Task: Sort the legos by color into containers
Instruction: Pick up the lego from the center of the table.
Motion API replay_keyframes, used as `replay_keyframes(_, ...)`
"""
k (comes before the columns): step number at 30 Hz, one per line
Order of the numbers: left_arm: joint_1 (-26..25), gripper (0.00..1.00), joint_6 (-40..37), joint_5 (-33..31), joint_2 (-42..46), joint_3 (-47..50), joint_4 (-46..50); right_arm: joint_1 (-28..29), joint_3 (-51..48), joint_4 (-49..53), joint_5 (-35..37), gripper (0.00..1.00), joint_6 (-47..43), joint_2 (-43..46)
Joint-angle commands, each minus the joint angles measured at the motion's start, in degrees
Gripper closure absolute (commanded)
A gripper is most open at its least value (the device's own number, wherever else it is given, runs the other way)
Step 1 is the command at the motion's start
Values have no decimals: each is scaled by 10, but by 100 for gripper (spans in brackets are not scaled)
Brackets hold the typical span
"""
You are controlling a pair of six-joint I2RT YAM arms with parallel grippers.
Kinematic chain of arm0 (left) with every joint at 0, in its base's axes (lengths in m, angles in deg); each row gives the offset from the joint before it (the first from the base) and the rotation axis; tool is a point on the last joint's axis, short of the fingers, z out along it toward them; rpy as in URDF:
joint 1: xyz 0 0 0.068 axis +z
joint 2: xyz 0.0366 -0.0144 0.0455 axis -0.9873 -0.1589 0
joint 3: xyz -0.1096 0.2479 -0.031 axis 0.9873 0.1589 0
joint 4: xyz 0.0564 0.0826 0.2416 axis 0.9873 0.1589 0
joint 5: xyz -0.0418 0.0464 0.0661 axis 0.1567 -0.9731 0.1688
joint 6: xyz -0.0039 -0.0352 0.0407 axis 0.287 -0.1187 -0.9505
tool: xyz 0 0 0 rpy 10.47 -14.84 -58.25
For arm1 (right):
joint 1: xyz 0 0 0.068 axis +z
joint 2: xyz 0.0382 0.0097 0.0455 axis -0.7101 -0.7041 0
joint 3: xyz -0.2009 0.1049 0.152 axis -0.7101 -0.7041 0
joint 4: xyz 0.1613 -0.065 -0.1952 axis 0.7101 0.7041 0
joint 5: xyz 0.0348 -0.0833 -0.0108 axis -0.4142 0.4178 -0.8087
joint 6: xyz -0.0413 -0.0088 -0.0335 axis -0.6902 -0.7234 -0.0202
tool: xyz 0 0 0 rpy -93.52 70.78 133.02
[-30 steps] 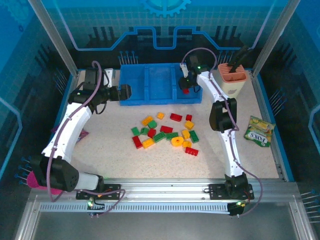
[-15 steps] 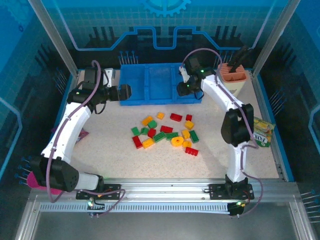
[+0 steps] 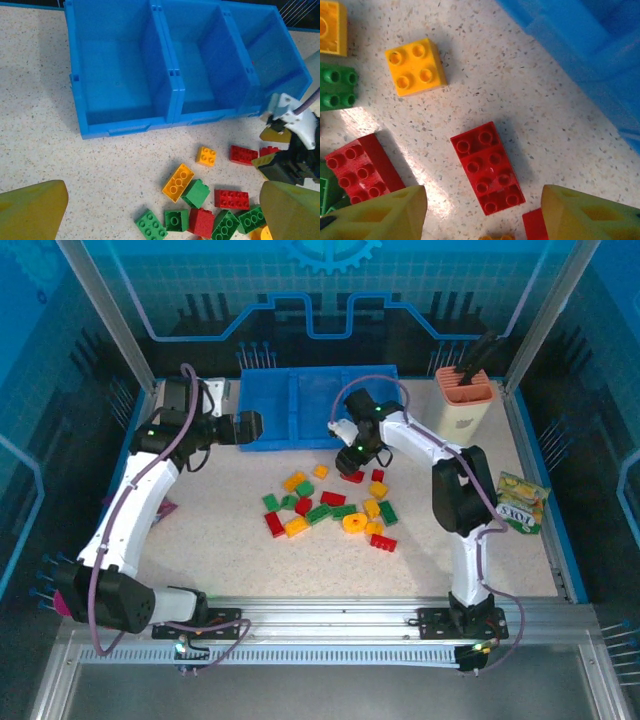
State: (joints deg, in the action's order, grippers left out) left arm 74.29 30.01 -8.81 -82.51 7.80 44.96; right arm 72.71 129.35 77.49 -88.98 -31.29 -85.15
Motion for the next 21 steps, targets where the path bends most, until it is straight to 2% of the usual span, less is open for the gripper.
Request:
replay_keyframes(1, -3, 1, -11, 3, 16, 12, -11, 19, 35, 35, 10, 33, -78, -37)
replay_keyframes(11, -3, 1, -14, -11, 16, 13, -14, 25, 56, 57, 37, 30, -120, -94)
replay_keyframes(13, -3, 1, -15, -14, 15, 13, -13, 25, 53, 55, 51, 38, -121, -101)
replay_keyframes(18, -3, 0, -18, -16, 7, 6, -7, 23, 38, 55, 66, 68, -116, -98)
replay_keyframes(21, -3, 1, -21, -18, 3, 1, -2, 13, 28, 61, 55, 74, -97, -71)
